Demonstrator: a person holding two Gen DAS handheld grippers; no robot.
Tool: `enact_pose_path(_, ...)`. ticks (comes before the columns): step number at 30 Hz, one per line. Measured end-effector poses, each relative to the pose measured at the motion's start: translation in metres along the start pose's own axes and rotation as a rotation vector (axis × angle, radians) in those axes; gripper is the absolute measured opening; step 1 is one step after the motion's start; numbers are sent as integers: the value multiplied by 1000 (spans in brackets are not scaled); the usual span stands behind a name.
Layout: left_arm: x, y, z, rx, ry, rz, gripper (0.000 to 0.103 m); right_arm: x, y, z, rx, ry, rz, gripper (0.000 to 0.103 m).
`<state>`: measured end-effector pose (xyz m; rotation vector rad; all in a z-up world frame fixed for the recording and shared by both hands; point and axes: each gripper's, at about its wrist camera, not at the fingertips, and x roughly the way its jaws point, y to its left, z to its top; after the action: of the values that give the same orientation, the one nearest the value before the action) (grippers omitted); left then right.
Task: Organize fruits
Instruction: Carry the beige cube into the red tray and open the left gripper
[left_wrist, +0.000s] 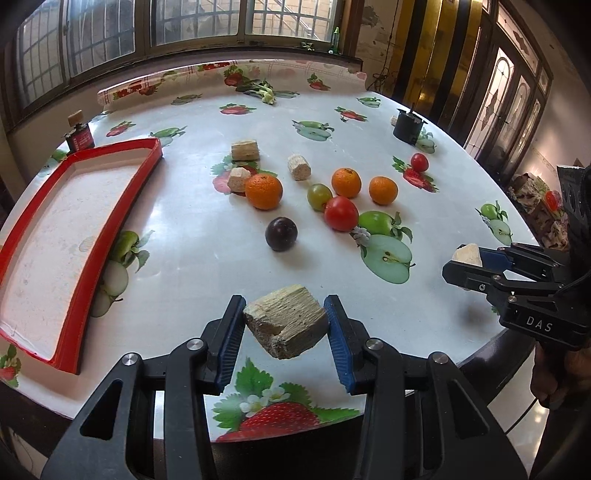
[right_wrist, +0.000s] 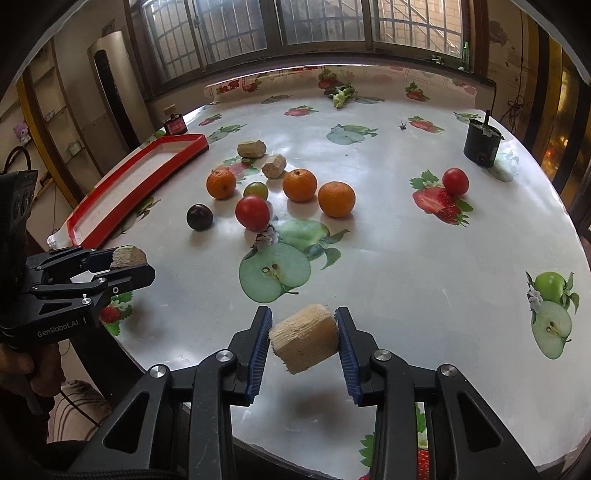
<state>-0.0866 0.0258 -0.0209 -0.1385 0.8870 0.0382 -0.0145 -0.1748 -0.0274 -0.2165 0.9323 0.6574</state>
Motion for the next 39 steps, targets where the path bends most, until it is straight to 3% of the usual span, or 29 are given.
enact_pose_path(22, -23, 88, 17, -161, -45, 166, 42, 31, 69, 69, -115, -3, 127, 36)
enact_pose_path(39, -39, 185, 20, -328, -64, 272, 42, 87, 164, 150, -220, 21, 302, 36)
